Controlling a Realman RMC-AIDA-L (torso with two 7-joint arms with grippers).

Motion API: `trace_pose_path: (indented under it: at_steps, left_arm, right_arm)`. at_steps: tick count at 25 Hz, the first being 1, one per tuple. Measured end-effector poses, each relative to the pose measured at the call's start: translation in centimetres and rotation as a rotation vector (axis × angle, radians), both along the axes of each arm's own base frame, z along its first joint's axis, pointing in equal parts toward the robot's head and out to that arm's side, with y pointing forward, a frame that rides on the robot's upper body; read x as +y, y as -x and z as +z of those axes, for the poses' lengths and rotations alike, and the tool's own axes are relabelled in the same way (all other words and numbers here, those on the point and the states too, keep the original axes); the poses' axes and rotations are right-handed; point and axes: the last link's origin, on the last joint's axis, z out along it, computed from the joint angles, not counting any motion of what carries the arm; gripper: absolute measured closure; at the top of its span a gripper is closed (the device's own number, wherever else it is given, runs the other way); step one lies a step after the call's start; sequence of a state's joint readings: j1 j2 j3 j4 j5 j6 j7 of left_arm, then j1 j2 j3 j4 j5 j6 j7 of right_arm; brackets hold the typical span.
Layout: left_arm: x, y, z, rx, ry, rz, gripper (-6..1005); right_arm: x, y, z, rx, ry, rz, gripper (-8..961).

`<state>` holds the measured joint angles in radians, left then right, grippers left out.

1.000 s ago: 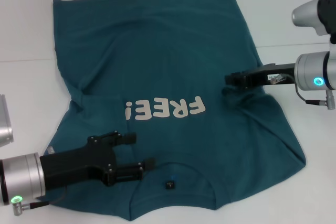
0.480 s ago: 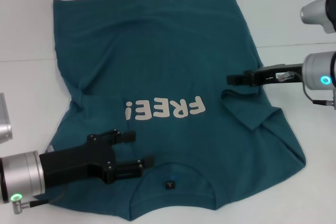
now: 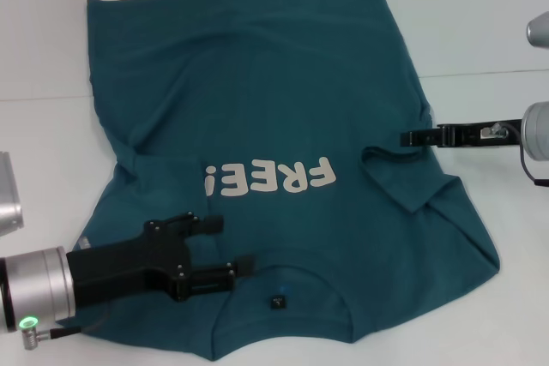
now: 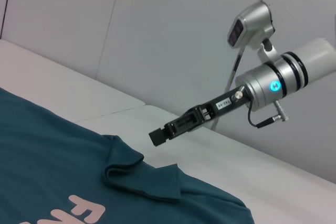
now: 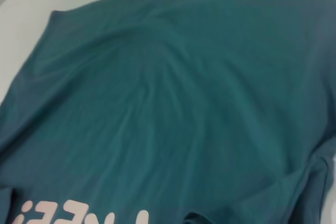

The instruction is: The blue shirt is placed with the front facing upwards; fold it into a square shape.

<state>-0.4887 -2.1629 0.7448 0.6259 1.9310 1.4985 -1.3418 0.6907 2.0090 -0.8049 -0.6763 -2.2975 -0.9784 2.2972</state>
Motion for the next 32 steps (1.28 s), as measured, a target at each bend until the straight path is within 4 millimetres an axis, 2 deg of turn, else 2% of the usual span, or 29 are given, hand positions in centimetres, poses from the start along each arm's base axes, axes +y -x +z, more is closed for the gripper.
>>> trace_pose_path:
  at_steps: [16,26,32]
  left_arm:
    - [0.2,-0.2,0.0,0.009,0.000,-0.010,121]
    - [0.3,-0.3,0.1,0.005,-0.003,-0.014,121]
    - [0.3,-0.3,0.2,0.003,-0.007,-0.008,122]
  right_arm:
    - [0.5,-0.2,-3.0,-0.001,-0.048,-0.062,141]
    - [1.6,0.8,-5.0,-0.029,-0.103,-0.068,142]
    - [2.7,2.3,-4.9,-0.009,-0.146,-0.024,142]
